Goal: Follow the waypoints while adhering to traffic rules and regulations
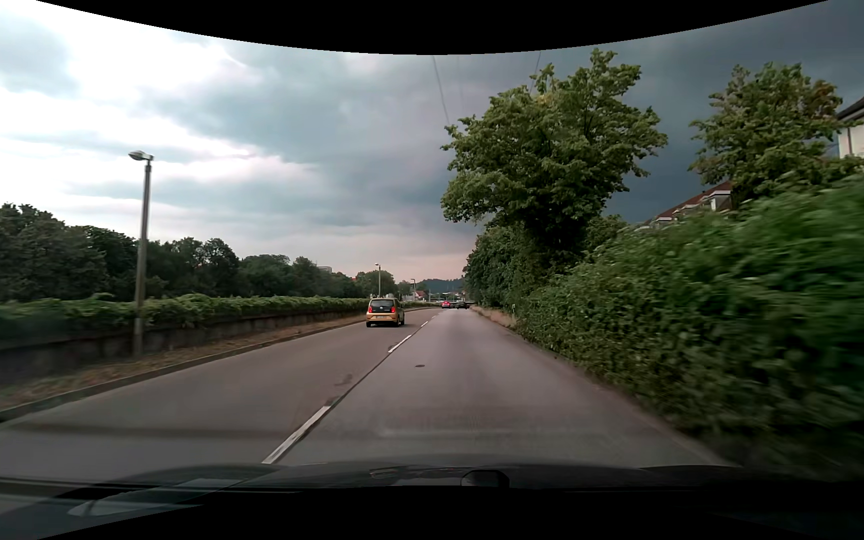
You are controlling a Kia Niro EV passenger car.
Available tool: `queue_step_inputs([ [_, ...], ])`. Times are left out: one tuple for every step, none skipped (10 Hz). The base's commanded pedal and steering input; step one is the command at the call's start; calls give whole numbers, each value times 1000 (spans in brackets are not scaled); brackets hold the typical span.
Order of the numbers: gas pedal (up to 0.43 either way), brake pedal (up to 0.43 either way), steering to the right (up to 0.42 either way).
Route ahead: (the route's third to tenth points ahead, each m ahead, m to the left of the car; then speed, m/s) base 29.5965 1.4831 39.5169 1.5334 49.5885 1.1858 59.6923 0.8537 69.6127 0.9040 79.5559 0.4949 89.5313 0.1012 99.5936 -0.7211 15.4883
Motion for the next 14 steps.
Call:
queue_step_inputs([
  [87, 0, 1],
  [87, 0, 2],
  [87, 0, 2],
  [87, 0, 2],
  [87, 0, 2],
  [87, 0, 1],
  [87, 0, 2],
  [87, 0, 2],
  [87, 0, 2],
  [87, 0, 1],
  [87, 0, 1],
  [87, 0, 2],
  [87, 0, 2],
  [87, 0, 2],
])
